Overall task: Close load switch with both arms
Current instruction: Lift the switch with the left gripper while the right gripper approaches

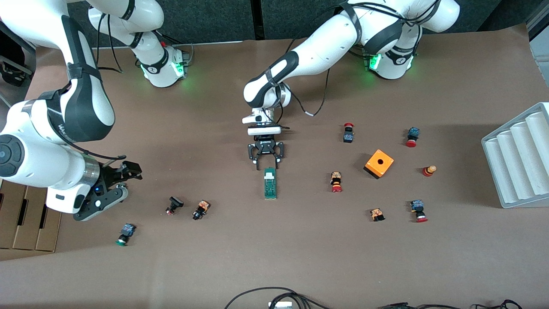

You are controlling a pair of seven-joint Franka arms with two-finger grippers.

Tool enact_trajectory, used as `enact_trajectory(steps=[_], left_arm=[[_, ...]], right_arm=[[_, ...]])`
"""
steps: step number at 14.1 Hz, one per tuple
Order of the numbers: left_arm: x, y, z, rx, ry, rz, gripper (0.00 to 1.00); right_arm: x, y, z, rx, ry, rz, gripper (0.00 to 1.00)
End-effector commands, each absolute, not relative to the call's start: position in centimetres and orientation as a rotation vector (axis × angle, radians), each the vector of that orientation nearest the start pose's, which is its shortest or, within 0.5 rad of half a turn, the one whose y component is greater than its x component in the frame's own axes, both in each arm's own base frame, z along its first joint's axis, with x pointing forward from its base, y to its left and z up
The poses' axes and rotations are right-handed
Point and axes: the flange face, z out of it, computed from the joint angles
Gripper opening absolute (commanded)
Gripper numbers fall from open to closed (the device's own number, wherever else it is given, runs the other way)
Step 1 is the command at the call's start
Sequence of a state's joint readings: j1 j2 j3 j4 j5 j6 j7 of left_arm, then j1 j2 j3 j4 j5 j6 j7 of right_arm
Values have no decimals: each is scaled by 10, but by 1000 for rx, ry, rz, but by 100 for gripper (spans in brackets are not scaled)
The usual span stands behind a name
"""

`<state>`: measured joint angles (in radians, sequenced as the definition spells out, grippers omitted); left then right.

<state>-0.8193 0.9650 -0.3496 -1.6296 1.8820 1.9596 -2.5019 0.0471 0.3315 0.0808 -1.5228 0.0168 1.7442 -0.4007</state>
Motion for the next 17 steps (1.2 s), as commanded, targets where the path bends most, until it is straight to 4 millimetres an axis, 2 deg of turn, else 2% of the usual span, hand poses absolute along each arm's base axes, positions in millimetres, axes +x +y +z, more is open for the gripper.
enact_trajectory(steps=[1, 4, 7, 11, 14, 17], left_arm=[[346, -572, 72, -2608, -115, -1772, 76], [345, -570, 65, -2607, -109, -1764, 75], [345, -570, 65, -2607, -111, -1763, 71], [343, -571, 65, -2609, -107, -1764, 67], [343, -571, 65, -2610, -112, -1759, 53], [336, -574, 64, -2617, -112, -1763, 49]], right_arm=[[644, 101, 465, -2949, -906, 133, 99], [645, 136, 457, -2937, -994, 99, 99], [637, 190, 456, -2922, -1139, 41, 99], [636, 203, 450, -2926, -1188, 38, 99], [637, 201, 453, -2928, -1186, 34, 99], [637, 201, 452, -2926, -1191, 36, 99]])
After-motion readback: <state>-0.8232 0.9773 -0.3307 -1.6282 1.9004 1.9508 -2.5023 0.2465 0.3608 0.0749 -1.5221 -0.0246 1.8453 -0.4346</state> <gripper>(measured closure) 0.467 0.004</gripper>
